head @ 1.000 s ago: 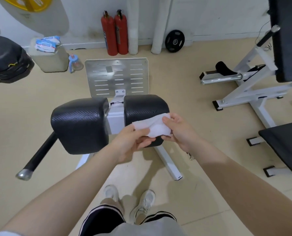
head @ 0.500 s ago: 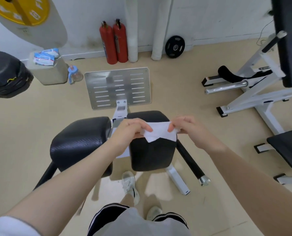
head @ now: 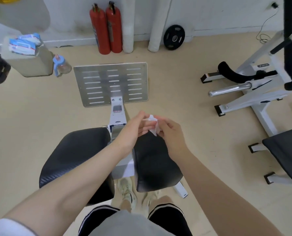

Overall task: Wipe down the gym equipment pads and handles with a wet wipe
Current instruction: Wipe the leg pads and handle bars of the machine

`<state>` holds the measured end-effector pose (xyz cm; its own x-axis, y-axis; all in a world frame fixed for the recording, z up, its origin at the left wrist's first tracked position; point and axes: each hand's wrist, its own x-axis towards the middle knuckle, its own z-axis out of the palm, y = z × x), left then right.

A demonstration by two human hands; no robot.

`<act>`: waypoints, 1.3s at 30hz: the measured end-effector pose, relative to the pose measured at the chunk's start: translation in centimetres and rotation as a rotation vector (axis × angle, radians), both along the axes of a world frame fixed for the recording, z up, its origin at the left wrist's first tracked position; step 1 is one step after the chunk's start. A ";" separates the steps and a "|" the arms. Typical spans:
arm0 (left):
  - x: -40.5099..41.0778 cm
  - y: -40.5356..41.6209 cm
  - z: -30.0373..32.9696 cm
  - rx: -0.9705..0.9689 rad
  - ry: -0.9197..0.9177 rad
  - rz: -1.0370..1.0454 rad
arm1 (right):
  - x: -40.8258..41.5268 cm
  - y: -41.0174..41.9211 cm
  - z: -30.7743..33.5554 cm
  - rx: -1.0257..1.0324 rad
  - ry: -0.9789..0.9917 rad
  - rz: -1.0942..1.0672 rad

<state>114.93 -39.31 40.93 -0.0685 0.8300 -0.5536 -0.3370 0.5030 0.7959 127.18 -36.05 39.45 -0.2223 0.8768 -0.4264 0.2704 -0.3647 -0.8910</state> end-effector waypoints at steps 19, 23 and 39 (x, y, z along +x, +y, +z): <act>-4.0 1.4 -13.6 -0.365 0.161 -0.293 | -8.0 12.4 -17.9 0.422 -0.729 1.168; -3.4 0.3 -14.1 -0.363 0.048 -0.150 | -6.6 11.5 -15.7 0.360 -0.529 1.164; -3.4 0.4 -13.6 -0.395 0.012 -0.141 | -6.3 12.3 -18.5 0.353 -0.277 1.122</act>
<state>111.49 -38.90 27.28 0.0229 0.5554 -0.8312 -0.2349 0.8112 0.5356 120.93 -23.75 20.94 -0.8736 0.3321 -0.3558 0.4780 0.4475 -0.7558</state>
